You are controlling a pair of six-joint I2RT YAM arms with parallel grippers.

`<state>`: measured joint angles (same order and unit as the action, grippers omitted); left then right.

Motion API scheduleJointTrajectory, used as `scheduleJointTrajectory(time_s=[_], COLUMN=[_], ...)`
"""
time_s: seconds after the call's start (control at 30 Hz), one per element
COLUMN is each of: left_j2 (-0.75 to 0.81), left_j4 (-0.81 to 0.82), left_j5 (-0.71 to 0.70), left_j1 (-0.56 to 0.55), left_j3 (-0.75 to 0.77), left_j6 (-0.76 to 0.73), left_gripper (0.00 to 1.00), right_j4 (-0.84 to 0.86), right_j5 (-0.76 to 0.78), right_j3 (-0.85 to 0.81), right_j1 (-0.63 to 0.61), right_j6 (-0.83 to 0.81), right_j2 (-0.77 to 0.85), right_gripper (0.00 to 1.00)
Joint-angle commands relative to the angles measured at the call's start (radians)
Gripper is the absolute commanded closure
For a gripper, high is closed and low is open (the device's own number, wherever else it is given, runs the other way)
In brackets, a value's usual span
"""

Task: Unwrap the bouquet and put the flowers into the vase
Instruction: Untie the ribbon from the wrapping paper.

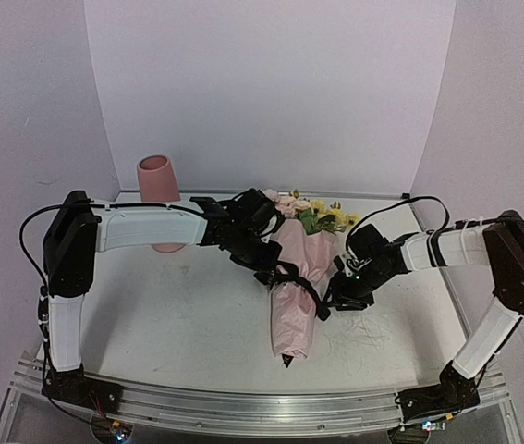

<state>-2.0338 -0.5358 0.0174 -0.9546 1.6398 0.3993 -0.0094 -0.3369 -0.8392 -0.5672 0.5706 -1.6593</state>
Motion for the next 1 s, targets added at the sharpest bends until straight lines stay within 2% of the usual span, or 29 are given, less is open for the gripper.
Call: scheduleJointTrajectory(time_s=[0.0,0.33,0.47,0.67,0.87,0.97], left_j2=[0.013,0.018,0.020,0.022,0.015,0.012], left_j4=[-0.004,-0.003,-0.004,-0.004,-0.007,-0.009], left_j5=[0.027,0.032,0.029,0.032,0.040,0.043], left_j1=[0.007,0.008,0.009,0.013,0.016,0.018], left_j3=[0.030,0.014,0.007,0.009,0.020,0.025], left_j6=[0.013,0.026,0.022,0.015,0.013,0.013], left_gripper=[1.00,1.00,1.00,1.00,1.00,1.00], right_j4=[0.028,0.046,0.039,0.038,0.042,0.047], right_j5=[-0.065,-0.087,-0.054,-0.021,-0.044,-0.061], right_j3=[-0.099,-0.106,-0.109,-0.115,-0.150,-0.172], right_j1=[-0.031,-0.045,-0.044,-0.045,-0.045,-0.045], right_j6=[0.008,-0.022,-0.020,-0.038,-0.074,-0.086], right_j2=[-0.040,-0.032,-0.050,-0.046,-0.069,-0.078], right_gripper=[0.55,0.55,0.68,0.72,0.73,0.77])
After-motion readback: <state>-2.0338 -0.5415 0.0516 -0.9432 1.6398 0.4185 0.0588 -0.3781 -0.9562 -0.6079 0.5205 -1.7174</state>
